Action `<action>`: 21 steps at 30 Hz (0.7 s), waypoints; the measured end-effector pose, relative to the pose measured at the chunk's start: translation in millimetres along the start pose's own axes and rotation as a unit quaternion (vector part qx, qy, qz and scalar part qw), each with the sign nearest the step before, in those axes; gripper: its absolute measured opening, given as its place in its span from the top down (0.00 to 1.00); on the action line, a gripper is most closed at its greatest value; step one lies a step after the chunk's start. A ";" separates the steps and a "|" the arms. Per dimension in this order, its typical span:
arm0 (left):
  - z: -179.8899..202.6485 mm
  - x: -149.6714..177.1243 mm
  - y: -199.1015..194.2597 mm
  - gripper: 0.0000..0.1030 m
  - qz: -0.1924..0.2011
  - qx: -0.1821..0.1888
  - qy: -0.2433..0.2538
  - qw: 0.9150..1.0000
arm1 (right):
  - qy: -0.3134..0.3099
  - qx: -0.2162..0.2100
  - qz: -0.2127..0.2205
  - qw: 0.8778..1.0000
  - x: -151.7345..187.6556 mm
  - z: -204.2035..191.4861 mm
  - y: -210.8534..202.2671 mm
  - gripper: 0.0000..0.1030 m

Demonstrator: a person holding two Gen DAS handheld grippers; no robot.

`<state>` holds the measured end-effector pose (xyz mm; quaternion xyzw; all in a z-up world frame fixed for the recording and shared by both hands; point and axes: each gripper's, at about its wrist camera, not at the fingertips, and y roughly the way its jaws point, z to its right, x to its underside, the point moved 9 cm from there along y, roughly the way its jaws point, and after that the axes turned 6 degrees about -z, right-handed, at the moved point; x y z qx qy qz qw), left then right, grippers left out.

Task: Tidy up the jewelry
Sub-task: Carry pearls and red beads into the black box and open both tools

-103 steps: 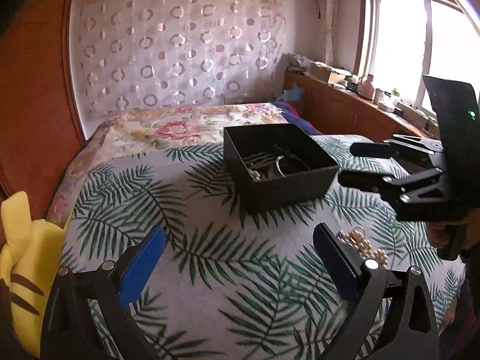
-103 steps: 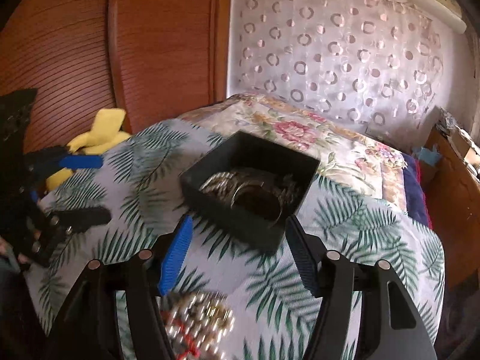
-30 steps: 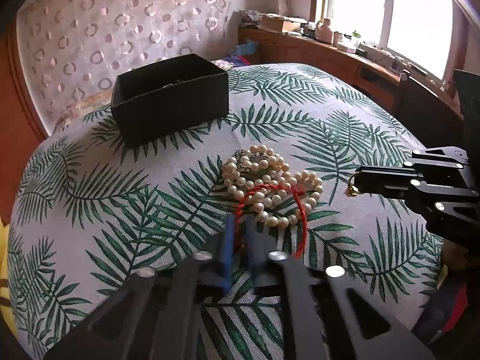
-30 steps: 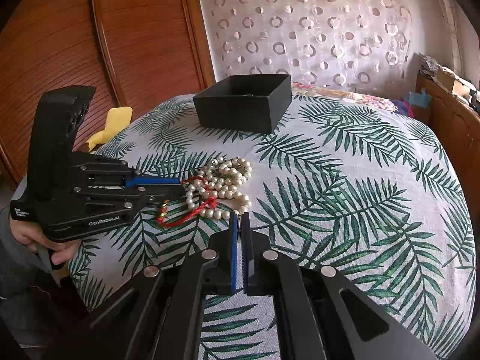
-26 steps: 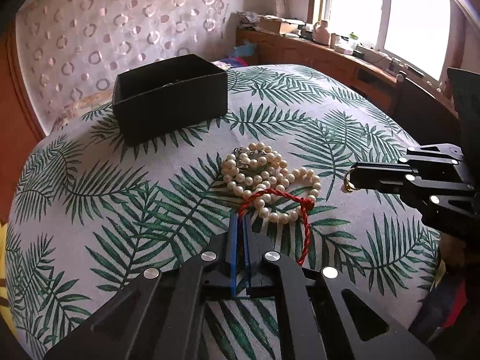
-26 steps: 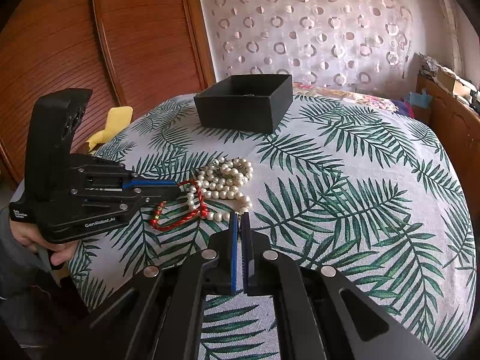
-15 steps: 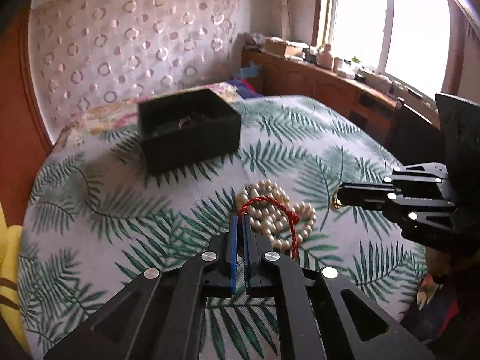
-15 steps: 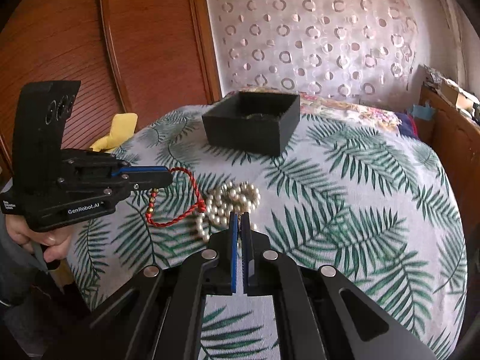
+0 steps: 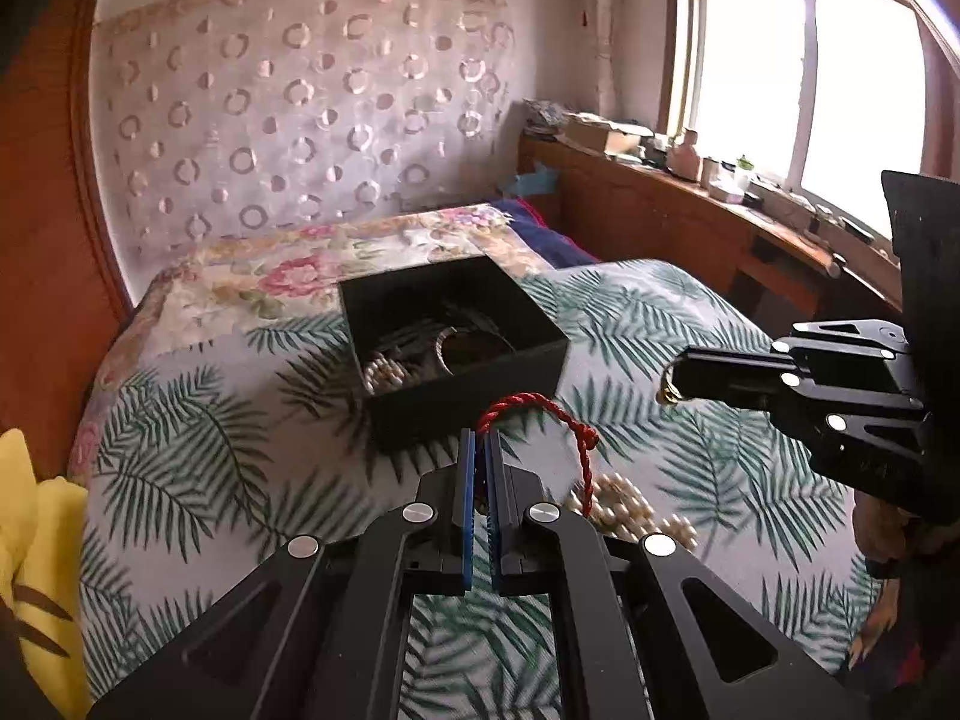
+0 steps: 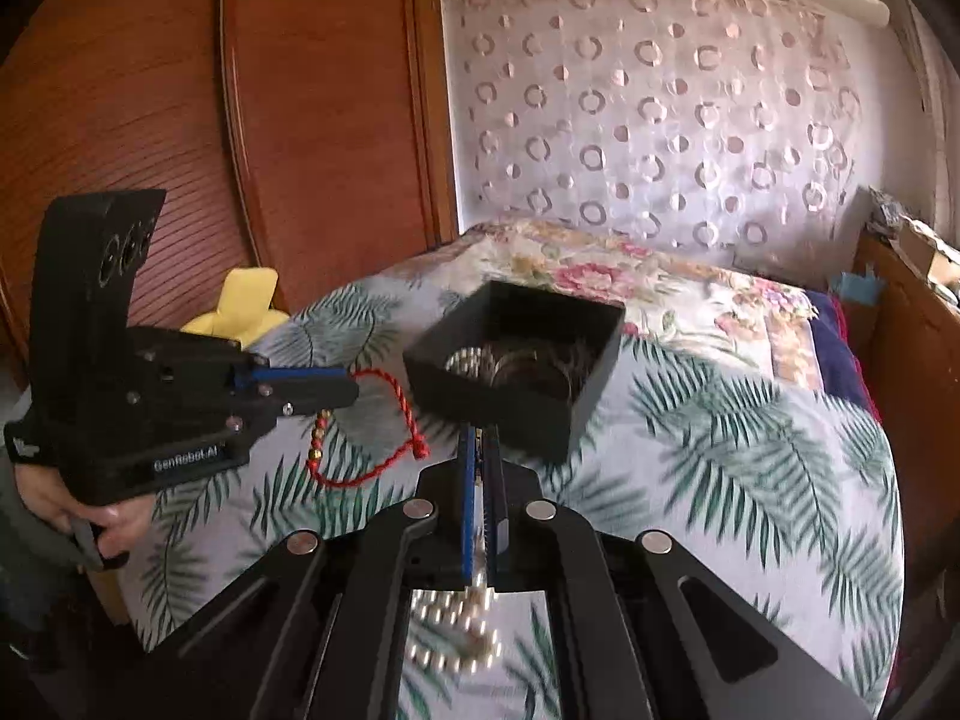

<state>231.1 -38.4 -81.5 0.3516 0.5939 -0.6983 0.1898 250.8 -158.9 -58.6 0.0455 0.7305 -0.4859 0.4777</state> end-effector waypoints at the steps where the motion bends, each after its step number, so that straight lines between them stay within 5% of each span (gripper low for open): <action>1: -2.2 -2.4 0.7 0.98 0.001 -0.001 -0.001 1.000 | -0.002 -0.002 0.001 1.000 -5.6 0.8 4.0 0.97; 21: -52.4 -56.5 39.5 0.98 -0.004 -0.016 -0.029 0.999 | 0.005 -0.028 -0.038 0.999 -46.1 26.8 82.7 0.97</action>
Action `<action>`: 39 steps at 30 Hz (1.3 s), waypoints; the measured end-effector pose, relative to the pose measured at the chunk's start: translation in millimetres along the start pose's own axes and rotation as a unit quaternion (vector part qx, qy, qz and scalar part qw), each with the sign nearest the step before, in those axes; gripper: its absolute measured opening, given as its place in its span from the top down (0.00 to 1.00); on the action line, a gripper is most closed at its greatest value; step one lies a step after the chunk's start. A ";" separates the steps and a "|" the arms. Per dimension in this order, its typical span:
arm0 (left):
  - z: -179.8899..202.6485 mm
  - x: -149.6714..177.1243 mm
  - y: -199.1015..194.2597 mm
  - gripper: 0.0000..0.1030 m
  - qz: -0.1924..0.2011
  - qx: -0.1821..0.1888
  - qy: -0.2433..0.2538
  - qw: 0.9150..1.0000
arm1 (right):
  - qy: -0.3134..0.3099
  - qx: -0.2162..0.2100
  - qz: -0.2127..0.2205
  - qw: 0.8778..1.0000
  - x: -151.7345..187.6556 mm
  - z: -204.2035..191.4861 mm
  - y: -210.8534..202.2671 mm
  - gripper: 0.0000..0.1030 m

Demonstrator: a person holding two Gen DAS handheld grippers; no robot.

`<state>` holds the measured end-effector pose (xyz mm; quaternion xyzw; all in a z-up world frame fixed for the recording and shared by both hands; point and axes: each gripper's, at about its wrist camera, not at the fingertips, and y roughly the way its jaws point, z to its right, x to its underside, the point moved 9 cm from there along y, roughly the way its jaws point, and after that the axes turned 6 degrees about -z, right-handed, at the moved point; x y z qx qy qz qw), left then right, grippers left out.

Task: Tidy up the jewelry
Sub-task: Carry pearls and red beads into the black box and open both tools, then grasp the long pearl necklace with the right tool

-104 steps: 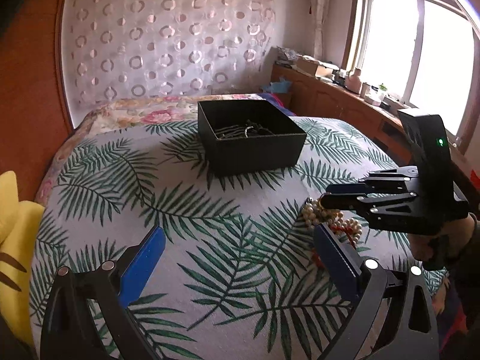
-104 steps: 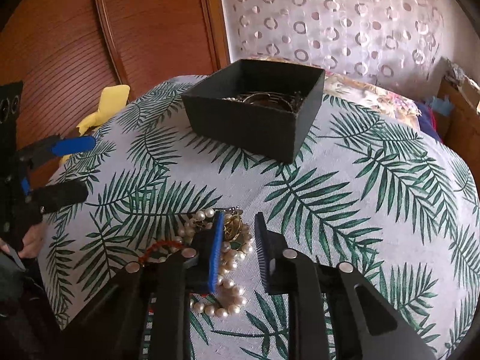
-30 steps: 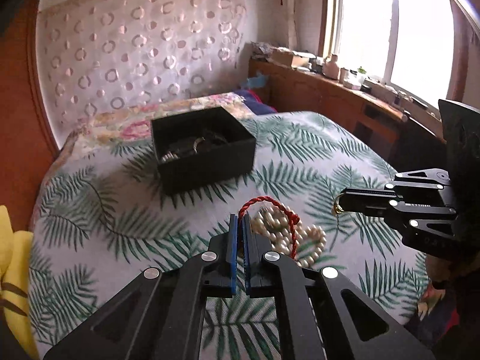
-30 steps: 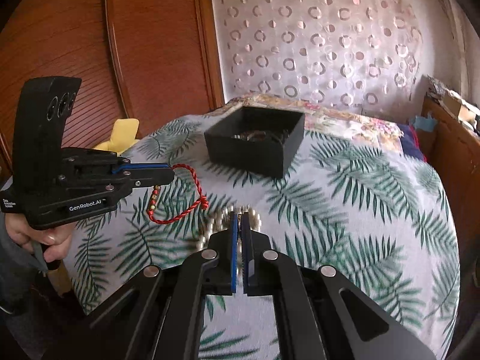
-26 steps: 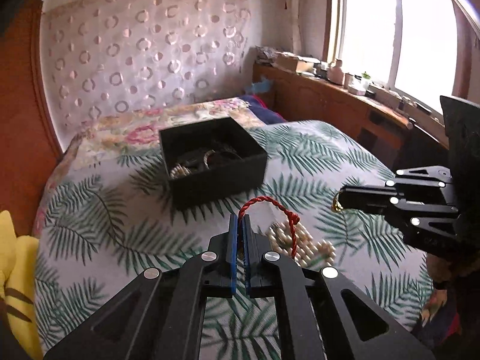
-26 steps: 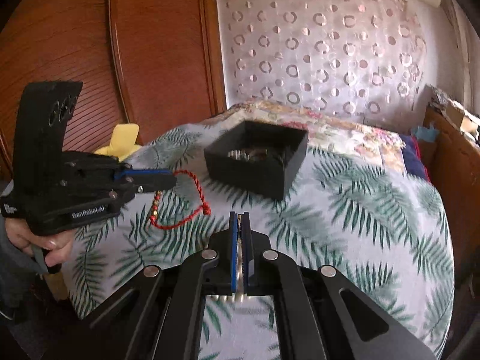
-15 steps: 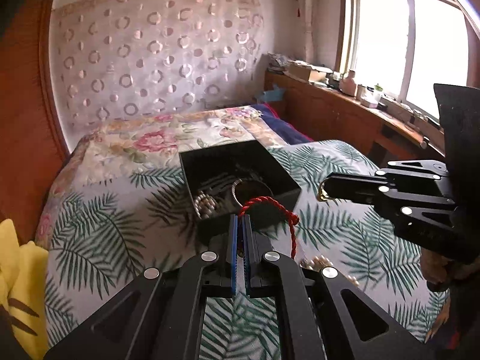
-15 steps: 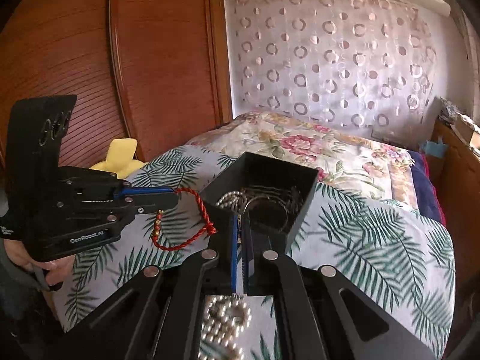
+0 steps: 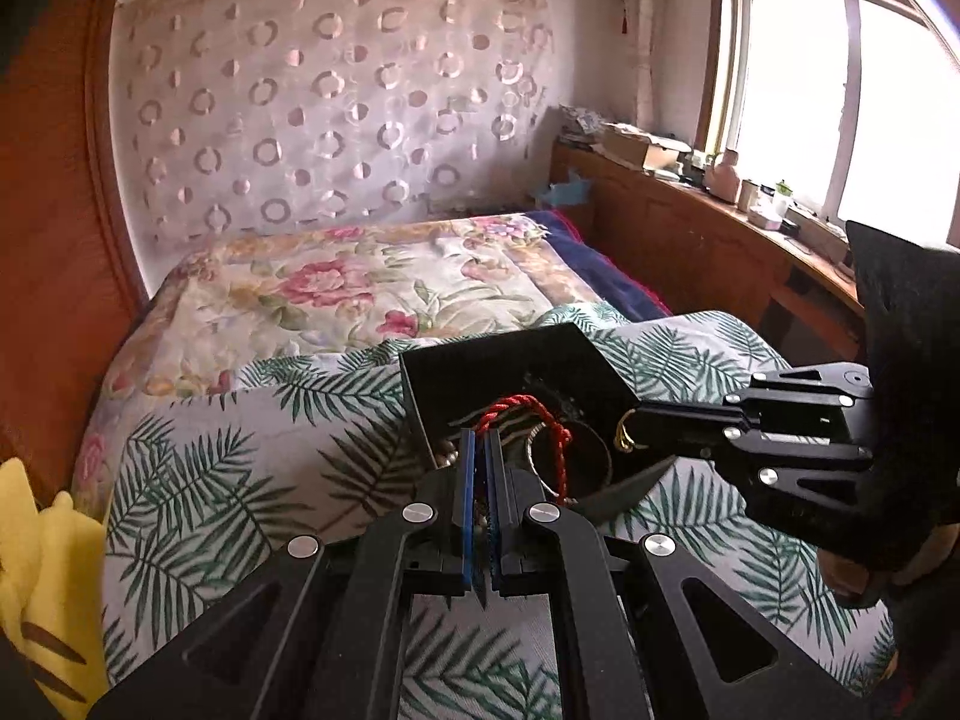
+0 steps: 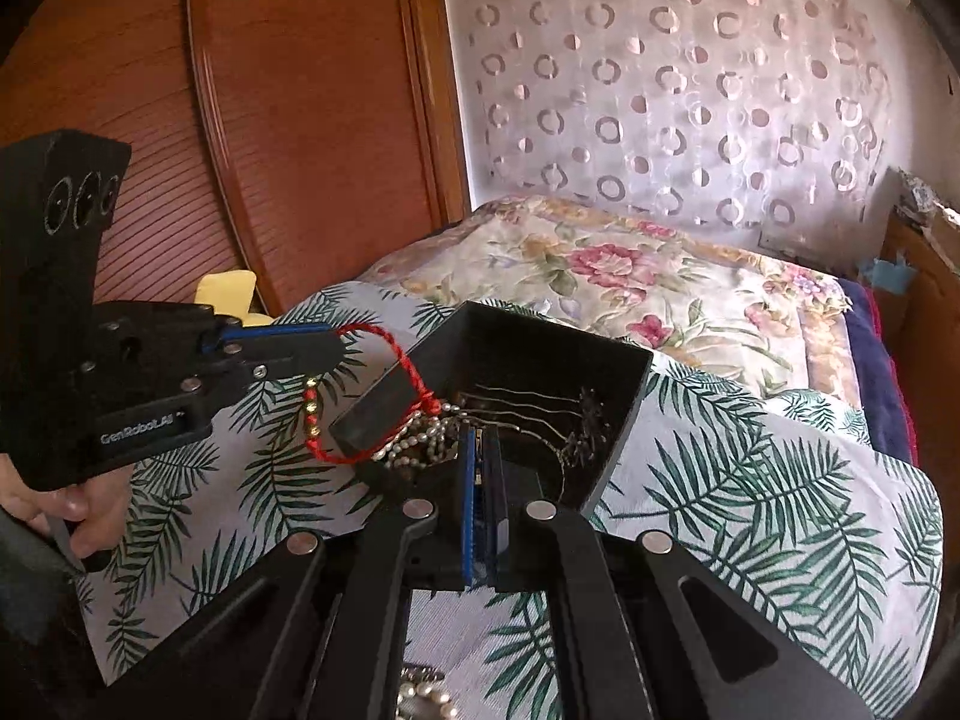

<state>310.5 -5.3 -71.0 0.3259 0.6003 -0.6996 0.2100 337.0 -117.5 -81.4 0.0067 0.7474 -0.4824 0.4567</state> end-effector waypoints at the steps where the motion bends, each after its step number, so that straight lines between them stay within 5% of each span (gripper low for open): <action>1: -1.2 -2.3 2.6 0.98 -0.001 -0.001 -0.001 1.000 | 0.000 0.000 -0.001 1.000 -1.2 0.5 1.7 0.97; 9: -6.6 -14.3 18.0 0.98 -0.004 -0.002 -0.004 1.000 | 0.001 0.002 -0.003 1.000 -2.6 5.2 6.0 0.96; 13: -4.4 -16.3 25.0 0.98 -0.007 0.000 -0.006 1.000 | 0.005 0.003 -0.002 1.000 -2.3 9.9 4.8 0.80; 19: -1.7 -13.4 27.9 0.97 -0.012 0.006 -0.013 1.000 | 0.007 0.010 0.005 1.000 4.6 14.7 -10.1 0.80; 20: -1.0 -11.6 27.5 0.95 -0.013 0.004 -0.011 1.000 | 0.010 0.010 0.007 1.000 7.4 15.3 -14.3 0.80; 22: -1.8 -8.8 25.9 0.72 -0.013 0.002 -0.011 1.000 | 0.017 0.010 0.008 1.000 16.9 16.5 -24.0 0.80; 24: -0.3 -5.9 21.6 0.65 -0.008 0.001 -0.009 1.000 | 0.021 0.012 0.006 1.000 27.5 16.2 -31.6 0.80; 34: 12.8 10.4 4.0 0.41 0.009 0.012 0.001 1.000 | 0.028 0.025 -0.015 0.999 86.7 1.3 -51.7 0.80; 39: 16.2 18.5 -3.8 0.38 0.012 0.017 0.000 1.000 | 0.026 0.020 -0.030 0.999 107.0 -13.0 -52.2 0.80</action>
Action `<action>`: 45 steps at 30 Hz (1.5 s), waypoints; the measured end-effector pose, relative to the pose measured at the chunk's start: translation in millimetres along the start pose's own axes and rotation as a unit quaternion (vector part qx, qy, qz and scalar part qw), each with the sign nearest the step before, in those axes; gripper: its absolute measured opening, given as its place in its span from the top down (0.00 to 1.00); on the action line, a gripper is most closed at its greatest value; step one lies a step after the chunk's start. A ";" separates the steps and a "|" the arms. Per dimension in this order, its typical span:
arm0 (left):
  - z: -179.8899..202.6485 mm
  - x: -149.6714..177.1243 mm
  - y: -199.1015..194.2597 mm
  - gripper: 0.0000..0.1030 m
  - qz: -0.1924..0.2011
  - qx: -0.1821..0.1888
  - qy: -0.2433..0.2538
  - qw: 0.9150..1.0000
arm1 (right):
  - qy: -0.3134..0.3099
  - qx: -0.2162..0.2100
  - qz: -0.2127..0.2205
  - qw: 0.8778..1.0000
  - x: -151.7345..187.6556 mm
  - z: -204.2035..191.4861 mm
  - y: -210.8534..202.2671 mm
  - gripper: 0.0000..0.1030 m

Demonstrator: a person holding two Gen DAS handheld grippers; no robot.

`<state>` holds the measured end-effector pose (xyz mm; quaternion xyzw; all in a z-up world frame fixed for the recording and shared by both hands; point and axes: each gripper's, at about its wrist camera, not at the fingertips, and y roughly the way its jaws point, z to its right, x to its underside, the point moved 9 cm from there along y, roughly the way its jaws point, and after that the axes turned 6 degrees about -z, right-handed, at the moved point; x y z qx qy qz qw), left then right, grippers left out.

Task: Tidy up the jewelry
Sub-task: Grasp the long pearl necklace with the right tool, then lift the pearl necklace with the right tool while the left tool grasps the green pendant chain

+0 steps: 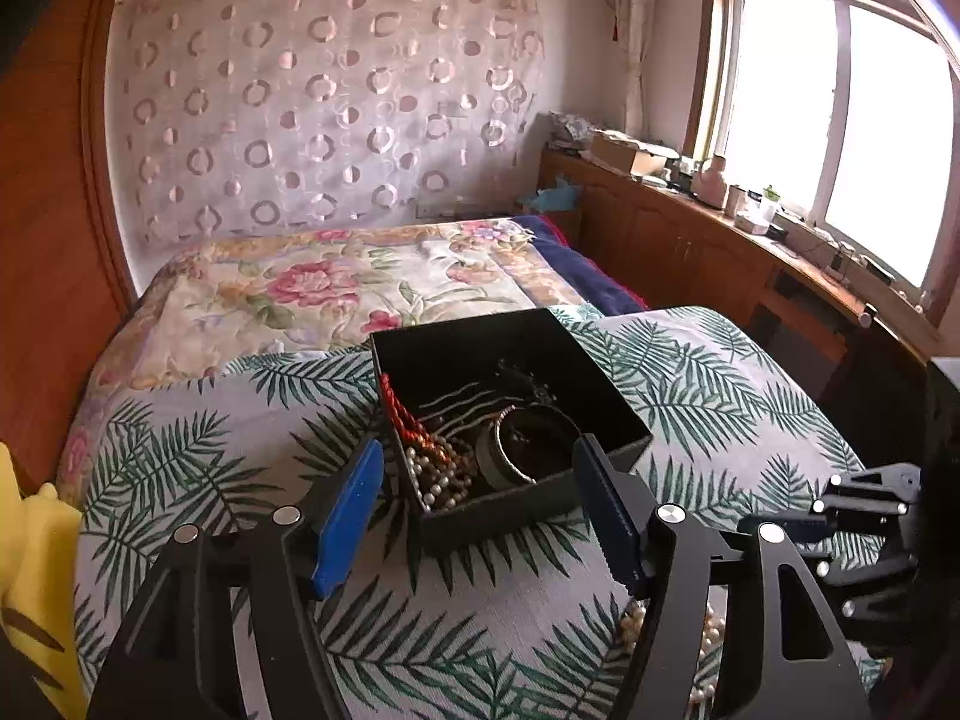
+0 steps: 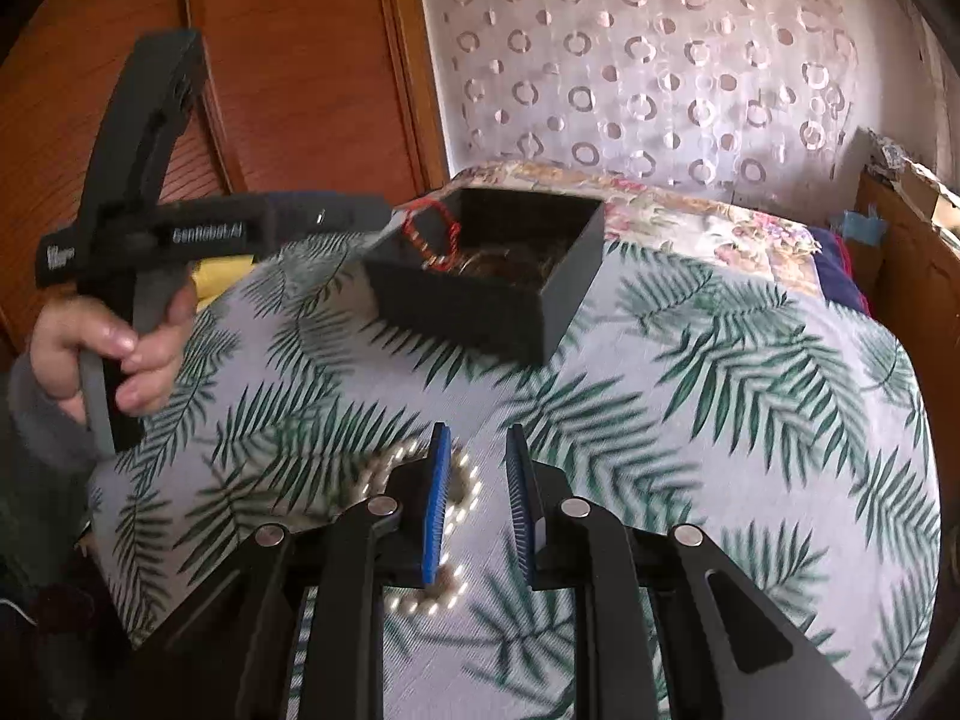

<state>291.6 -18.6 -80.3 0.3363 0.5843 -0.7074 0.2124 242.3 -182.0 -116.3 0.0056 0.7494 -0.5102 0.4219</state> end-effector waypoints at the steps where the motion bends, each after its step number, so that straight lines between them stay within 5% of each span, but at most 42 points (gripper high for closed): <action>1: 0.9 2.0 -1.9 0.37 0.000 0.001 0.000 1.000 | -0.003 0.000 -0.004 1.000 4.8 -3.2 0.3 0.80; 9: 6.7 36.2 -14.9 0.32 -0.011 0.017 -0.003 1.000 | -0.005 0.007 -0.042 0.999 38.7 -6.1 6.4 0.80; 21: 5.8 87.8 -6.5 0.32 -0.053 0.018 -0.015 0.998 | -0.051 0.040 -0.069 0.995 46.3 -18.3 18.6 0.80; 23: 5.7 90.3 -6.9 0.32 -0.054 0.017 -0.016 0.998 | -0.060 0.045 -0.072 0.995 46.8 -19.6 18.7 0.91; 25: 6.1 91.1 -7.0 0.32 -0.054 0.017 -0.016 0.998 | -0.059 0.041 -0.072 0.995 47.3 -20.6 16.3 0.92; 31: 10.7 96.2 -6.5 0.32 -0.058 0.020 -0.012 0.998 | -0.043 0.036 -0.018 0.998 30.9 -14.9 -21.0 0.92; 45: 38.6 99.5 -4.9 0.32 -0.066 0.034 0.004 0.997 | -0.027 0.095 0.062 0.993 -2.7 18.9 -93.8 0.92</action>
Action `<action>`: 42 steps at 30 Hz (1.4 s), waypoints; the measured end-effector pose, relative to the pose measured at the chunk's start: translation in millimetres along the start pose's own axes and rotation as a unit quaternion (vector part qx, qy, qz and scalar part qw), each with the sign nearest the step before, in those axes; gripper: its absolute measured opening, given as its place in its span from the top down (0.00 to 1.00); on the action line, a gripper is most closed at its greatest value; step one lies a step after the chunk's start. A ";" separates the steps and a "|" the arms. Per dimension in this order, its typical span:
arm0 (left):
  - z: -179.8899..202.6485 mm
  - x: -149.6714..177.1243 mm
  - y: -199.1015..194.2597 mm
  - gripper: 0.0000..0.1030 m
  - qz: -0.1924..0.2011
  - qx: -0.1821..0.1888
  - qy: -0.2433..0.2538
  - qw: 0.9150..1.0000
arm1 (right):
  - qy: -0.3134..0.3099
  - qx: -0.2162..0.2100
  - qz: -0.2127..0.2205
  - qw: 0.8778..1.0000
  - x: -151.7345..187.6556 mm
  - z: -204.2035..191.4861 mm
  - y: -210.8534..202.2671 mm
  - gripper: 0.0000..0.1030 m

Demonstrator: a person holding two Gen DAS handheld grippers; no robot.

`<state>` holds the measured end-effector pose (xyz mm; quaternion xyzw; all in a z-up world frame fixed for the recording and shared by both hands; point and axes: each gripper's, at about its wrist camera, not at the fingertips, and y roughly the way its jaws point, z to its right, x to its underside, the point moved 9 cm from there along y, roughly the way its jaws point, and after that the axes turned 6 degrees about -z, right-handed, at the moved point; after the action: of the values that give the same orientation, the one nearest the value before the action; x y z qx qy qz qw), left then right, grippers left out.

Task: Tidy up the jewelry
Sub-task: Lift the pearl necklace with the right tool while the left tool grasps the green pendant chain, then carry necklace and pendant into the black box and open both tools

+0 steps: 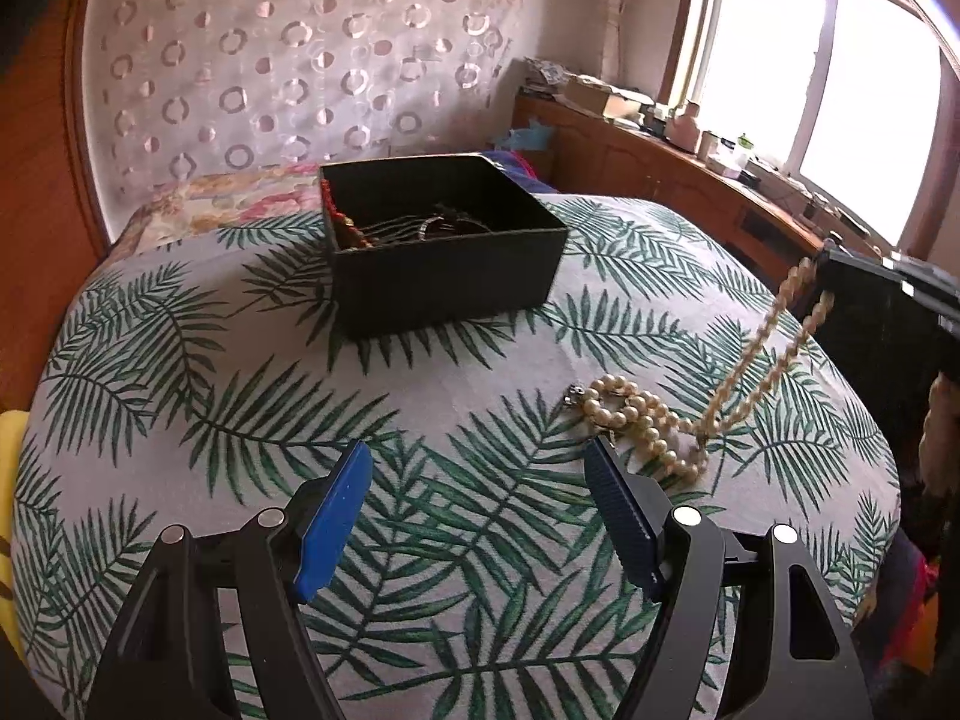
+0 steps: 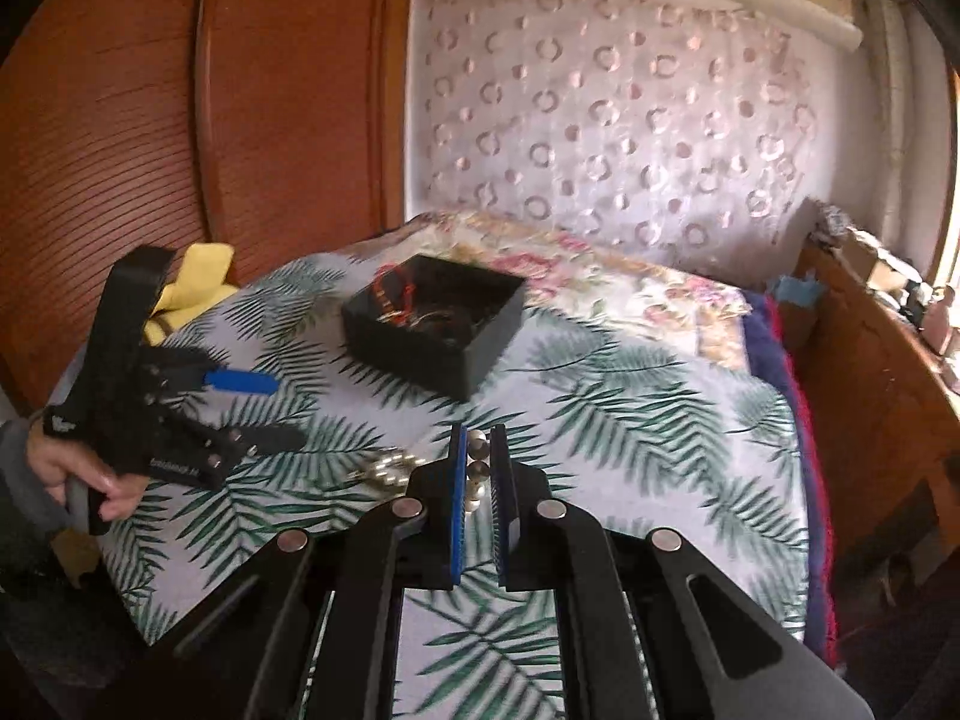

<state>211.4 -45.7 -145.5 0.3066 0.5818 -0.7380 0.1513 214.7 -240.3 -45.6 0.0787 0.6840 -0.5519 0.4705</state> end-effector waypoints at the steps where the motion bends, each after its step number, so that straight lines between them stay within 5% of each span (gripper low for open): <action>1: 2.1 0.1 1.2 0.32 -0.002 0.001 0.002 1.000 | 0.004 0.008 0.003 1.000 -1.1 6.2 -2.7 0.92; 15: 50.7 -8.4 27.7 0.32 -0.032 0.022 0.049 0.998 | 0.037 0.061 0.032 0.997 -7.7 68.8 -25.8 0.92; 21: 67.2 -9.7 41.8 0.61 -0.048 0.014 0.074 0.996 | 0.046 0.047 0.018 0.998 1.4 73.7 -8.4 0.92; 27: 69.4 -11.9 47.2 0.67 -0.048 0.003 0.080 0.996 | 0.040 0.032 0.012 0.999 2.9 65.1 5.3 0.92; 30: 68.2 -12.3 47.8 0.85 -0.047 -0.001 0.085 0.995 | 0.037 0.027 0.012 0.999 0.2 61.4 8.0 0.92; 42: 49.2 -35.6 17.3 0.92 -0.007 0.015 0.059 0.998 | 0.008 0.011 0.050 0.999 -51.0 39.0 -4.4 0.92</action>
<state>235.1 -102.0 -129.8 0.3472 0.5811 -0.7282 0.1070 261.4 -253.3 -3.3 0.1221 0.6769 -0.5348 0.4907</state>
